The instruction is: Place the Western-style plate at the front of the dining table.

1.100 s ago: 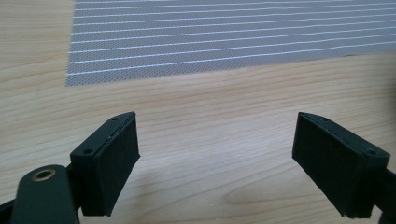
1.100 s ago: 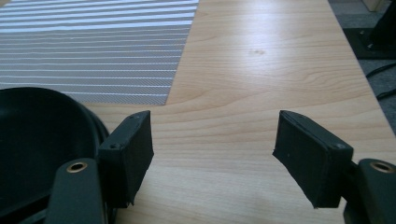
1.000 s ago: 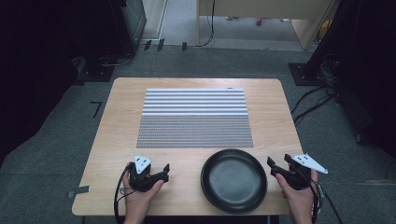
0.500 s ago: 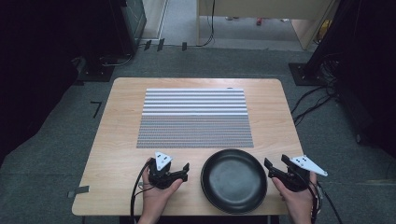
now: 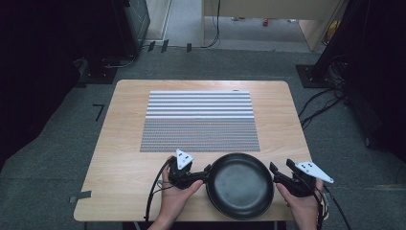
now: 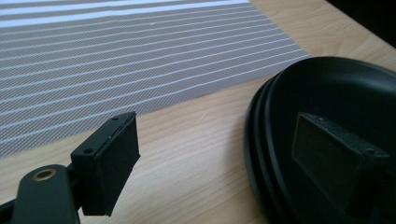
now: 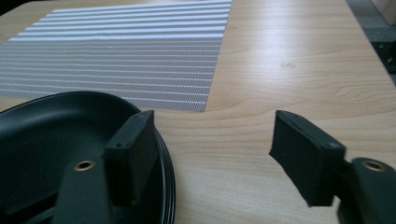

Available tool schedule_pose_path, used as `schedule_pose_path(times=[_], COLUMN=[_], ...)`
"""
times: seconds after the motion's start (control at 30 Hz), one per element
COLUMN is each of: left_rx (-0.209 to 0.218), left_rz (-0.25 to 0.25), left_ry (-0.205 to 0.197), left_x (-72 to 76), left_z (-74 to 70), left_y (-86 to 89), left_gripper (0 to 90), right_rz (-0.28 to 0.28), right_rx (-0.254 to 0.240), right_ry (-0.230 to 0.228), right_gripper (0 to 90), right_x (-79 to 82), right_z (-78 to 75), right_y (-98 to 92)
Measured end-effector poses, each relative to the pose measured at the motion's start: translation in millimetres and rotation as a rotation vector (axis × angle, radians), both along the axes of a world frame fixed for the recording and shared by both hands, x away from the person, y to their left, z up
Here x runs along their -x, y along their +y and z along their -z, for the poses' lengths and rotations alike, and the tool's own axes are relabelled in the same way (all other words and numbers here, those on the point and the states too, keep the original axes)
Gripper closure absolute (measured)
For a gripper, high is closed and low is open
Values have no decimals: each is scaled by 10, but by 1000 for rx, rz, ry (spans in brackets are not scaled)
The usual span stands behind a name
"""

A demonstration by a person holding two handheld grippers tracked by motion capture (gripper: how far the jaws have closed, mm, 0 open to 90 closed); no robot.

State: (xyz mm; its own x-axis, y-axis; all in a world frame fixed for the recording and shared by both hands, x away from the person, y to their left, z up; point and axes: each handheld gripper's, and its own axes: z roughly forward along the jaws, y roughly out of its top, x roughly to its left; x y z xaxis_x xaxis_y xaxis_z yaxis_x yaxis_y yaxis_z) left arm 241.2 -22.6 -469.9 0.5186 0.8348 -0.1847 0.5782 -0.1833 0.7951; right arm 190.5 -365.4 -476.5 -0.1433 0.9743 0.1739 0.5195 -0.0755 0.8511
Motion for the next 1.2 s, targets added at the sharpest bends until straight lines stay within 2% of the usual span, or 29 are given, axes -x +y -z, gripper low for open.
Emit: schedule_pose_path(times=[0.03,0.1,0.2,0.27,0.3,0.37,0.4,0.43,0.6,0.63,0.67,0.7,0.73,0.77,0.8,0.87,0.93,0.97,1.0,1.03,1.13,1.2], left_rx=[0,11,18,19,20,35,35,39,44,38,38,38,51,51,66,66,69,90,90,100,93,107], left_rz=[0,22,40,56,61,67,67,74,95,108,108,114,121,121,131,139,157,173,173,186,185,187], left_ry=[0,-2,4,12,16,26,26,32,48,52,52,50,61,61,79,85,99,113,113,128,138,155], left_x=[0,-15,-6,9,16,32,32,46,84,111,111,127,152,152,173,185,208,222,222,227,230,218], left_z=[0,-24,-17,0,8,31,31,48,107,144,144,160,187,187,214,228,253,270,270,282,298,311], left_y=[0,-88,-125,-142,-143,-134,-134,-123,-100,-84,-84,-73,-46,-46,-23,-17,-11,-7,-7,-9,-18,-4], left_gripper=[147,149,153,153,153,160,160,166,232,242,279,279,358,389,419,436,476,481,490,498,509,505], right_rz=[0,1,-3,-8,-31,-61,-61,-96,-124,-133,-133,-139,-132,-129,-130,-124,-101,-100,-100,-103,-99,-98], right_rx=[0,-26,-43,-56,-101,-137,-137,-164,-147,-180,-180,-194,-202,-226,-249,-259,-251,-252,-252,-263,-256,-261], right_ry=[0,-5,1,5,14,16,16,12,43,62,62,70,77,100,120,129,159,166,166,184,183,181], right_gripper=[331,393,450,464,482,557,557,614,674,709,709,720,749,767,776,789,809,822,822,843,850,853], right_x=[0,12,19,16,4,-4,-4,-3,-4,-4,-4,-5,-2,0,1,2,0,-2,-2,-2,4,6], right_z=[0,5,22,29,44,53,53,74,103,114,114,120,125,122,117,120,136,144,144,150,148,152], right_y=[0,-24,-37,-47,-72,-79,-79,-62,-8,1,1,2,2,-3,-9,-15,-22,-23,-23,-13,-2,-4])
